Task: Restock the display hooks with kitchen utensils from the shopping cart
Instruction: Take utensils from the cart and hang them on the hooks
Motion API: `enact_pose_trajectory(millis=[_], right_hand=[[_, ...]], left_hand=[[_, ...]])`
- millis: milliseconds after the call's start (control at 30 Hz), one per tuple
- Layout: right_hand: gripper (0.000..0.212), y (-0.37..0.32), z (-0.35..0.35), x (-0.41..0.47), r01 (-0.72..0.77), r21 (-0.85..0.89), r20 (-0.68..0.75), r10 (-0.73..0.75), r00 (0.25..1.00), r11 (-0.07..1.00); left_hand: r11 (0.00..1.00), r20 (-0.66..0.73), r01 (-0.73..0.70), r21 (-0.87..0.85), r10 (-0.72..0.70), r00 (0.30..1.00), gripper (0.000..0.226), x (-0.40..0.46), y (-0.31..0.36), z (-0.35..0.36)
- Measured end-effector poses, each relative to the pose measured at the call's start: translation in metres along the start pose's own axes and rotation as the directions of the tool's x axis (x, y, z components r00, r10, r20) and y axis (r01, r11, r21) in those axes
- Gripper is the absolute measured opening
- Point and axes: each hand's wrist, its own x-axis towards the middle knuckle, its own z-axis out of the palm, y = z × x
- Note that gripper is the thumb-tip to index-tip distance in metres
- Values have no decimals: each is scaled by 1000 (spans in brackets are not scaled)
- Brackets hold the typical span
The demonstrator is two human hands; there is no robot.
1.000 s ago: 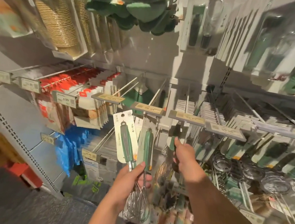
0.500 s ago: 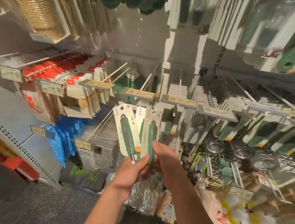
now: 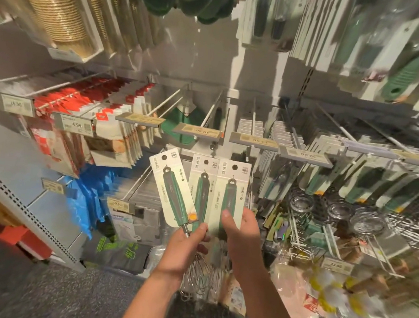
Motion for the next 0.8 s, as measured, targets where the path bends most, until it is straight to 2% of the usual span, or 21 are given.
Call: enact_pose_trajectory(millis=[67, 167, 200, 333, 433, 567, 700, 800], right_hand=[[5, -4, 2, 1, 71, -19, -78, -72, 994, 997], [22, -10, 5, 0, 170, -40, -111, -173, 979, 985], [22, -12, 4, 2, 170, -44, -121, -174, 977, 984], [10, -17, -3, 18, 60, 6, -142, -58, 988, 998], [4, -17, -6, 28, 7, 0, -160, -7, 987, 1000], [12, -26, -7, 46, -50, -47, -137, 43, 990, 998], [5, -36, -7, 67, -54, 14, -156, 56, 986, 998], [26, -37, -4, 87, -115, -1, -164, 114, 980, 993]], left_hand=[[1000, 10, -1, -20, 1, 1000, 22, -4, 2, 2], [1000, 22, -12, -26, 13, 1000, 16, -7, 4, 4], [999, 10, -14, -33, 14, 1000, 19, -8, 3, 4], [999, -40, -33, 17, 34, 999, 41, -5, 2, 1], [996, -57, -48, 72, 53, 997, 48, -4, 5, 0], [994, -78, -30, 108, 39, 996, 52, -4, 9, -1], [991, -128, -2, 131, 19, 992, 56, 0, 9, -2], [993, -148, -2, 121, 20, 989, 61, 4, 10, -3]])
